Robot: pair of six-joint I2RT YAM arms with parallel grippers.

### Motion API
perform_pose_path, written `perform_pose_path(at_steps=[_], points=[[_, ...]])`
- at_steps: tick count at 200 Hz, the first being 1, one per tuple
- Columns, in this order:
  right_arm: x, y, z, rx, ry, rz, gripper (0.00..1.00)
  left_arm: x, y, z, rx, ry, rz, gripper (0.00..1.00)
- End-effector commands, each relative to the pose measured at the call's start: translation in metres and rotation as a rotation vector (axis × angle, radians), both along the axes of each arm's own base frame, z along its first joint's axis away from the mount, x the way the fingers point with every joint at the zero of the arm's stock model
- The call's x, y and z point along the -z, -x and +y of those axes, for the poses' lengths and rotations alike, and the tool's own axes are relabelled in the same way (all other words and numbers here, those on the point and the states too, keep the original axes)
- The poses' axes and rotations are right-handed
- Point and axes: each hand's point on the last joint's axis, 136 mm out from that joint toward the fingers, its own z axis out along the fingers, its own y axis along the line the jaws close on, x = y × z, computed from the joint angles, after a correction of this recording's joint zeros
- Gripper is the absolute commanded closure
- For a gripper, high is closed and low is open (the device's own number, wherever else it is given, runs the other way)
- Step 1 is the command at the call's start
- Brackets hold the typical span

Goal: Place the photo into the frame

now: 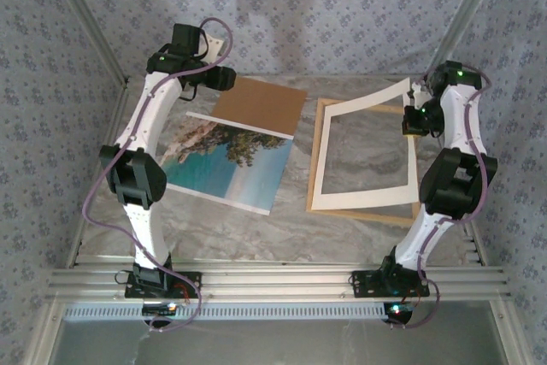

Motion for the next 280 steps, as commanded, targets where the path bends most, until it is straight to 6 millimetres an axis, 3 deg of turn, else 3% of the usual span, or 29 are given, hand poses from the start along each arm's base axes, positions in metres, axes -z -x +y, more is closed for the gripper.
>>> perform_pose_path(at_steps=[1, 81, 158, 280], points=[[0.005, -0.015, -0.012, 0.036, -0.014, -0.03, 1.0, -0.013, 0.008, -0.009, 0.024, 0.01, -0.023, 0.29], [0.025, -0.03, -0.018, 0.132, -0.085, -0.058, 1.0, -0.015, 0.011, -0.014, 0.03, 0.001, -0.029, 0.29], [0.059, -0.023, -0.024, 0.169, -0.092, 0.008, 1.0, -0.013, 0.011, -0.014, 0.032, -0.009, -0.025, 0.29], [0.099, -0.023, -0.032, 0.229, -0.114, 0.045, 0.67, -0.009, 0.012, -0.018, 0.04, -0.015, -0.018, 0.29]])
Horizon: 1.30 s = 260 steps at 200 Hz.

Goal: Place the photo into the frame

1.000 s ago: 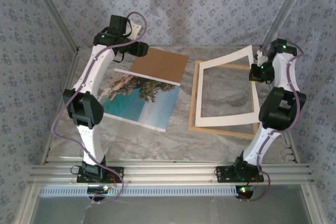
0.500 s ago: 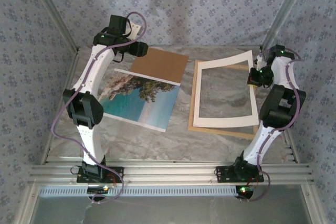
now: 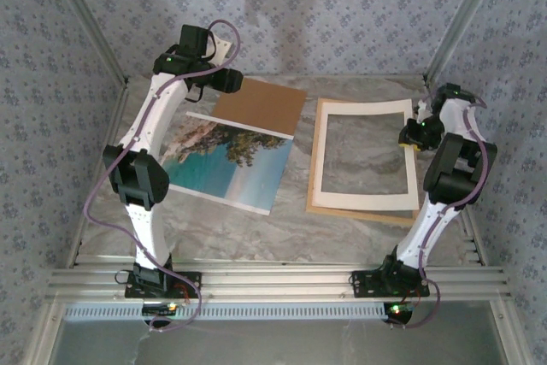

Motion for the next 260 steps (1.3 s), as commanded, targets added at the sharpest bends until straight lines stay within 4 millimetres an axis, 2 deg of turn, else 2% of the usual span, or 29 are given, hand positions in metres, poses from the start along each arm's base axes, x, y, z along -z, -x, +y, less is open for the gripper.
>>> perform_pose_path(at_steps=[1, 48, 119, 128, 131, 140, 156, 182, 191, 199, 206, 211, 260], points=[[0.008, -0.002, -0.003, 0.023, -0.01, 0.005, 0.67, -0.01, 0.005, 0.0, 0.007, -0.007, -0.02, 0.29], [0.01, -0.004, -0.01, 0.039, 0.031, 0.001, 0.55, -0.01, 0.003, -0.004, 0.003, 0.02, -0.025, 0.29], [-0.017, -0.002, -0.031, 0.074, 0.206, -0.047, 0.49, -0.006, 0.009, -0.012, 0.0, 0.072, -0.051, 0.29], [-0.019, -0.003, -0.031, 0.074, 0.229, -0.053, 0.49, -0.017, 0.005, -0.014, -0.003, 0.095, -0.091, 0.28], [-0.02, -0.003, -0.031, 0.073, 0.235, -0.056, 0.48, -0.007, 0.007, -0.013, -0.005, 0.091, -0.072, 0.29], [-0.023, -0.006, -0.027, 0.066, 0.247, -0.076, 0.48, -0.004, 0.008, -0.014, -0.011, 0.096, -0.074, 0.29], [-0.027, -0.016, -0.015, 0.049, 0.242, -0.133, 0.48, -0.003, 0.01, -0.013, -0.032, 0.118, -0.087, 0.29], [-0.029, -0.042, 0.026, -0.002, 0.182, -0.262, 0.47, 0.007, 0.015, -0.013, -0.087, 0.201, -0.112, 0.29], [-0.027, -0.047, 0.033, -0.003, 0.206, -0.287, 0.46, 0.008, 0.019, -0.012, -0.106, 0.242, -0.124, 0.28], [-0.029, -0.058, 0.036, 0.013, 0.234, -0.329, 0.4, 0.011, 0.022, -0.011, -0.125, 0.277, -0.132, 0.28], [-0.03, -0.068, 0.036, 0.046, 0.247, -0.36, 0.29, 0.013, 0.025, -0.011, -0.136, 0.307, -0.14, 0.28], [-0.03, -0.074, 0.036, 0.053, 0.255, -0.378, 0.27, 0.014, 0.028, -0.011, -0.142, 0.326, -0.143, 0.28], [-0.013, -0.126, 0.02, 0.097, 0.305, -0.418, 0.27, 0.031, 0.047, -0.014, -0.158, 0.43, -0.097, 0.28]])
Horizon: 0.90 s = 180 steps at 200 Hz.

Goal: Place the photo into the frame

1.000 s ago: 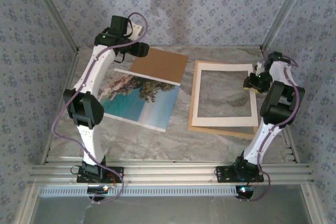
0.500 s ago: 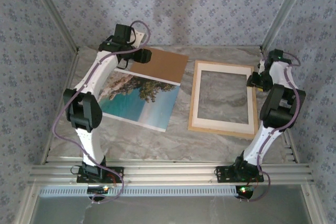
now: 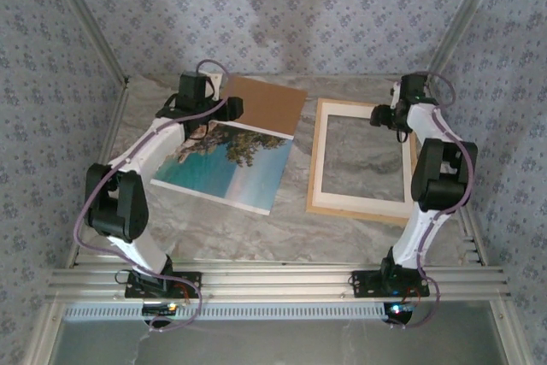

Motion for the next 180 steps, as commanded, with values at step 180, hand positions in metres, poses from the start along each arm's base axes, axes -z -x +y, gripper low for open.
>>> perform_pose_path(at_steps=[180], points=[[0.075, -0.041, -0.035, 0.094, -0.051, 0.165, 0.29, -0.014, 0.017, -0.003, -0.007, 0.087, -0.051, 0.28]])
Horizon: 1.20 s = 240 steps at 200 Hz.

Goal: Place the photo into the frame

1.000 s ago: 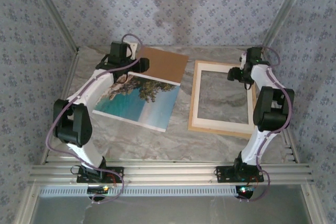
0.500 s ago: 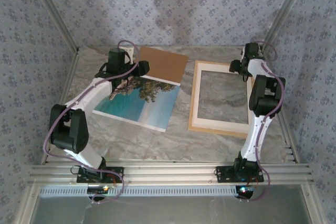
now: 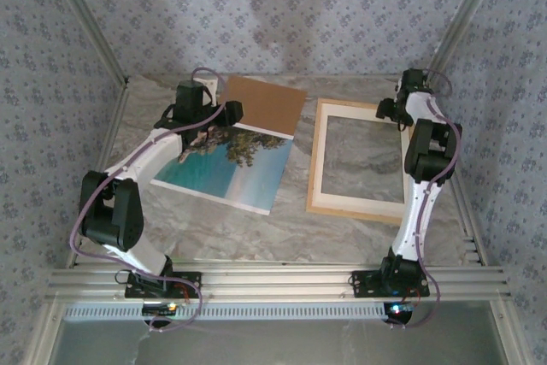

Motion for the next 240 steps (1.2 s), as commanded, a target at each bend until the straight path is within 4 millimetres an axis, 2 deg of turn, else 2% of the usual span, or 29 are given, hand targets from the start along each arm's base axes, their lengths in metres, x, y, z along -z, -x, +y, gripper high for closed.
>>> perform_pose_path(at_steps=[1, 57, 94, 115, 140, 180, 216, 237, 240], points=[[0.01, 0.017, 0.005, 0.011, -0.041, 0.065, 0.29, -0.012, 0.004, -0.003, 0.015, 0.009, -0.039, 0.28], [-0.006, 0.028, 0.003, 0.014, -0.063, 0.044, 0.28, -0.004, 0.007, -0.002, 0.015, 0.003, -0.022, 0.28], [-0.04, 0.029, 0.005, 0.008, -0.058, -0.054, 0.25, 0.007, 0.012, 0.007, -0.011, -0.018, -0.008, 0.27], [-0.058, 0.042, 0.01, 0.005, -0.038, -0.084, 0.24, 0.015, 0.016, 0.013, -0.025, -0.026, 0.008, 0.25], [-0.067, 0.072, 0.015, 0.041, -0.028, -0.086, 0.22, 0.026, 0.02, 0.031, -0.107, -0.04, 0.046, 0.24], [-0.056, 0.12, 0.017, 0.13, -0.059, -0.031, 0.17, 0.048, 0.038, 0.052, -0.194, -0.002, 0.079, 0.23], [-0.025, 0.161, 0.017, 0.179, -0.067, 0.126, 0.16, 0.058, 0.053, 0.059, -0.211, 0.022, 0.104, 0.21], [-0.018, 0.177, 0.019, 0.205, -0.063, 0.164, 0.16, 0.062, 0.059, 0.06, -0.219, 0.028, 0.121, 0.21], [-0.008, 0.187, 0.022, 0.215, -0.071, 0.196, 0.16, 0.063, 0.059, 0.06, -0.219, 0.029, 0.121, 0.21]])
